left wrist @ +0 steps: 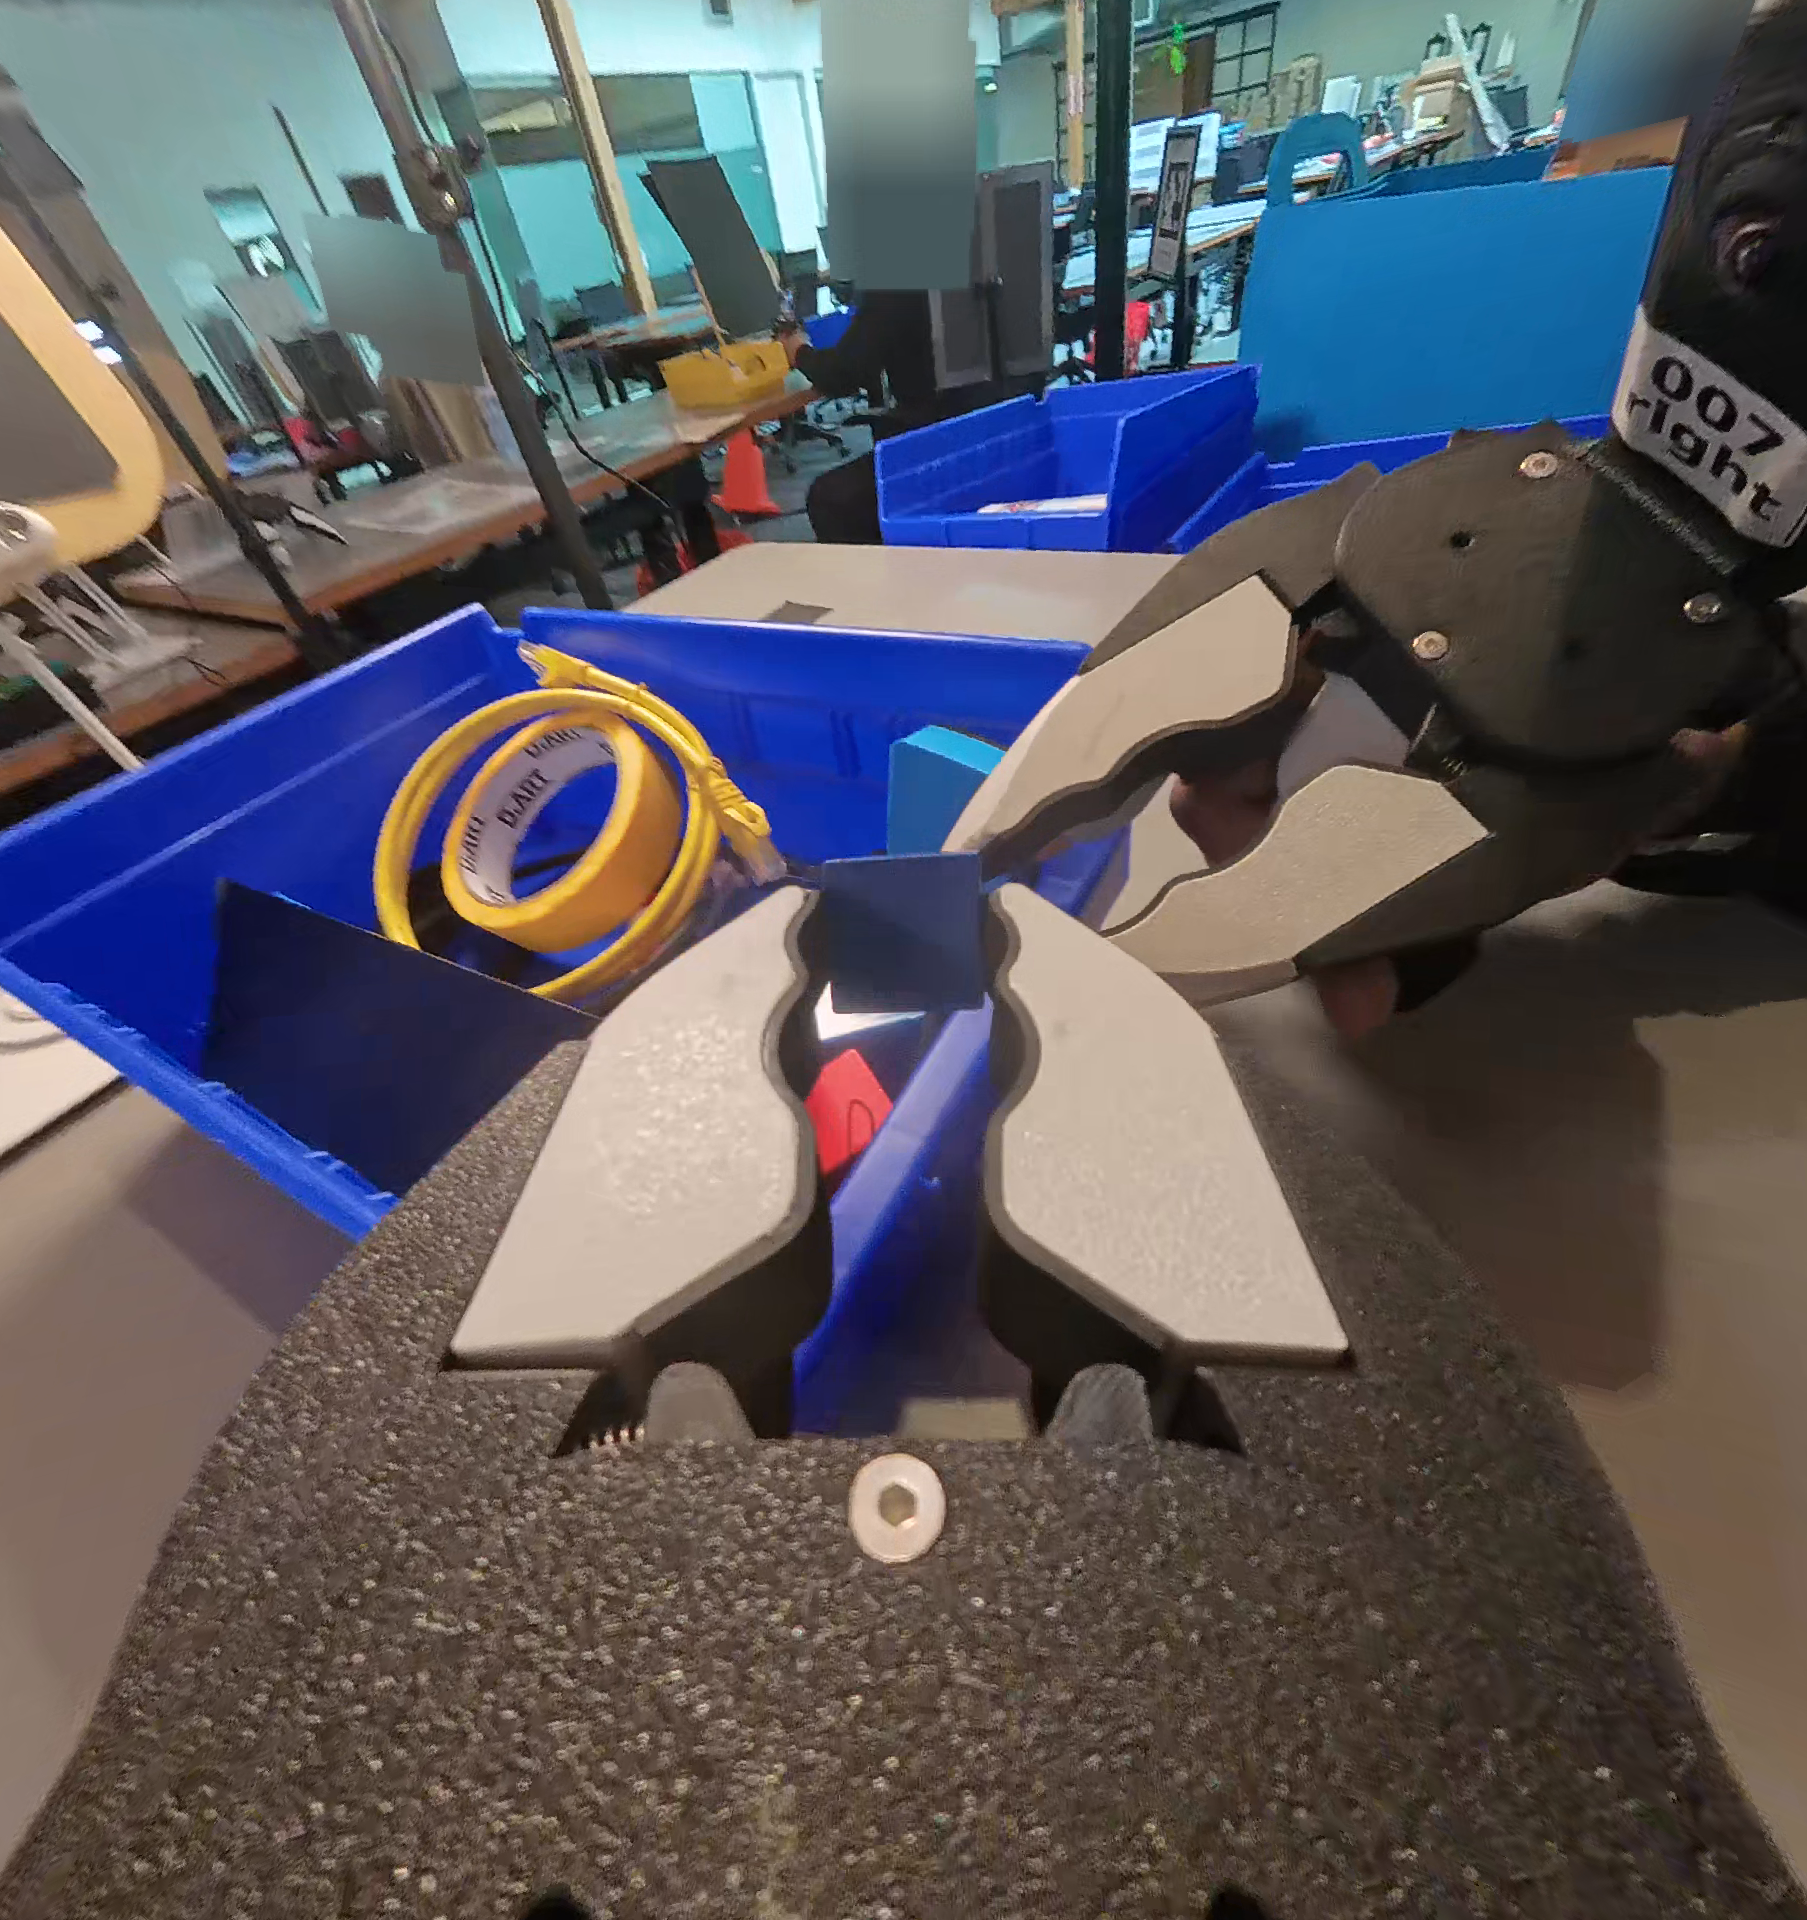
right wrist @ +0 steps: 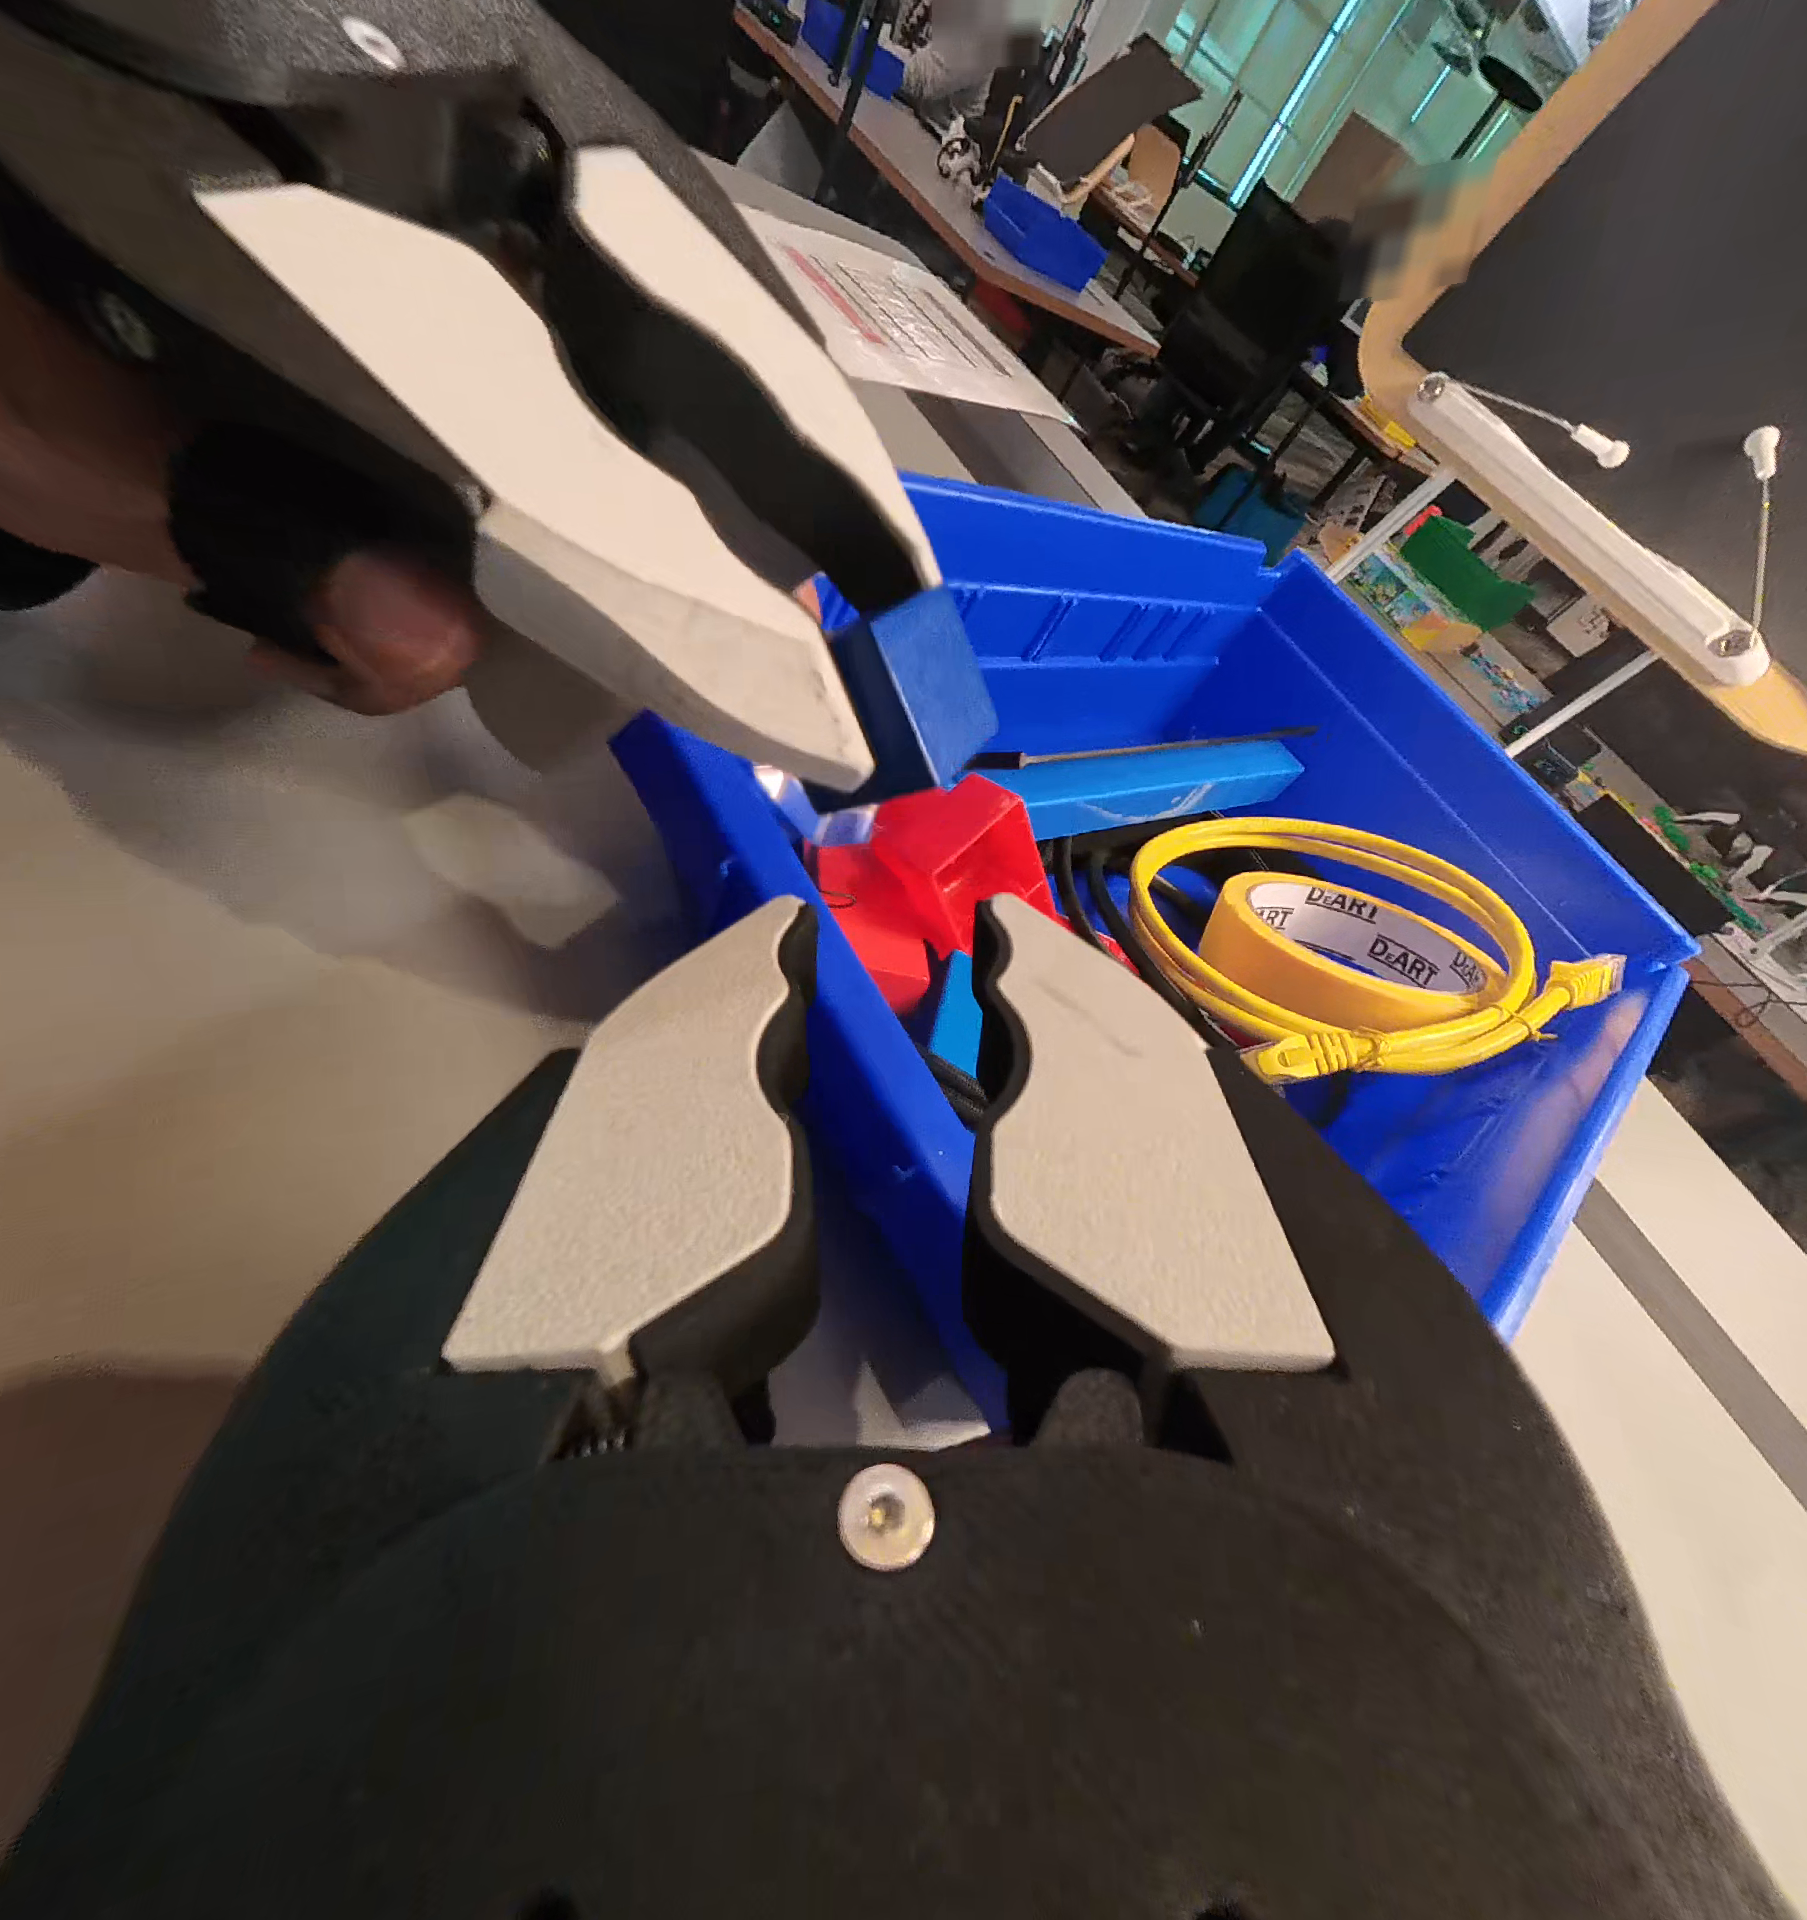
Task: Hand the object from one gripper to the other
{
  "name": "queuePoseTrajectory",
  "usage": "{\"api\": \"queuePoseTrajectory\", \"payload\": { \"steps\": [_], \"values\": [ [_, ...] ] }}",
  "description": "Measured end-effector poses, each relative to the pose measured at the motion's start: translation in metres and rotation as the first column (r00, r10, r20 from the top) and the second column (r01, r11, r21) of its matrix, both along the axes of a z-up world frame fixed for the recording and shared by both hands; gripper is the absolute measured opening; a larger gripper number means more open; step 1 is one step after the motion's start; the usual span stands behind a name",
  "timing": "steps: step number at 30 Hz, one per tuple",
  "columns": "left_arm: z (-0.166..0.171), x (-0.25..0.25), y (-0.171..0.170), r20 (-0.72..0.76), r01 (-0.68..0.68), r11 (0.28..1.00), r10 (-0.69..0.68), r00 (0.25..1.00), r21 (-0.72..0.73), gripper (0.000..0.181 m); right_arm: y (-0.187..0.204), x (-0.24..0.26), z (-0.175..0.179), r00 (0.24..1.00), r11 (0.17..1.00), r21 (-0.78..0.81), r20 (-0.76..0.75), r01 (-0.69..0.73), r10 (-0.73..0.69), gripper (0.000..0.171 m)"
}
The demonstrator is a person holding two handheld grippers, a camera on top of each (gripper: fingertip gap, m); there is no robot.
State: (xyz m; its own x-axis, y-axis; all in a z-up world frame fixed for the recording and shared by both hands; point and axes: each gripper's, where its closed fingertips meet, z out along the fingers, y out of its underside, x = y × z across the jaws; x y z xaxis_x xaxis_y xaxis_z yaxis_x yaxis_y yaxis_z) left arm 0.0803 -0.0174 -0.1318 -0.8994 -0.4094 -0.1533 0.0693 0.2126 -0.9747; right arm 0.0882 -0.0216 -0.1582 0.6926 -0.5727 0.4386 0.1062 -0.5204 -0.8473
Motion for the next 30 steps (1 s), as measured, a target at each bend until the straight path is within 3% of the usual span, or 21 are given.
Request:
{"api": "queuePoseTrajectory", "payload": {
  "steps": [10,14,18,22,27,30],
  "values": [
    [-0.001,0.006,0.002,0.208,-0.083,0.995,0.069,0.976,0.062,0.030,0.000,0.000,-0.002,0.998,0.999,0.046,-0.062,-0.014,0.017,0.028],
    [0.003,0.007,0.004,0.376,-0.162,0.980,0.108,0.920,0.115,0.029,0.010,-0.012,0.002,0.964,0.968,0.228,-0.218,-0.102,0.153,0.039],
    [-0.002,0.004,0.002,0.550,-0.230,0.952,0.083,0.831,0.204,0.029,0.009,-0.014,0.013,0.902,0.891,0.443,-0.340,-0.097,0.267,0.050],
    [-0.006,-0.004,-0.005,0.634,-0.242,0.939,0.033,0.772,0.246,0.029,0.010,-0.016,0.017,0.869,0.855,0.510,-0.379,-0.090,0.318,0.052],
    [-0.007,-0.010,-0.008,0.706,-0.253,0.926,-0.020,0.708,0.280,0.029,0.017,-0.021,0.013,0.859,0.862,0.496,-0.391,-0.106,0.331,0.045],
    [-0.007,-0.014,-0.010,0.715,-0.239,0.928,-0.040,0.698,0.285,0.030,0.016,-0.018,0.013,0.874,0.866,0.489,-0.372,-0.102,0.313,0.029]
  ]
}}
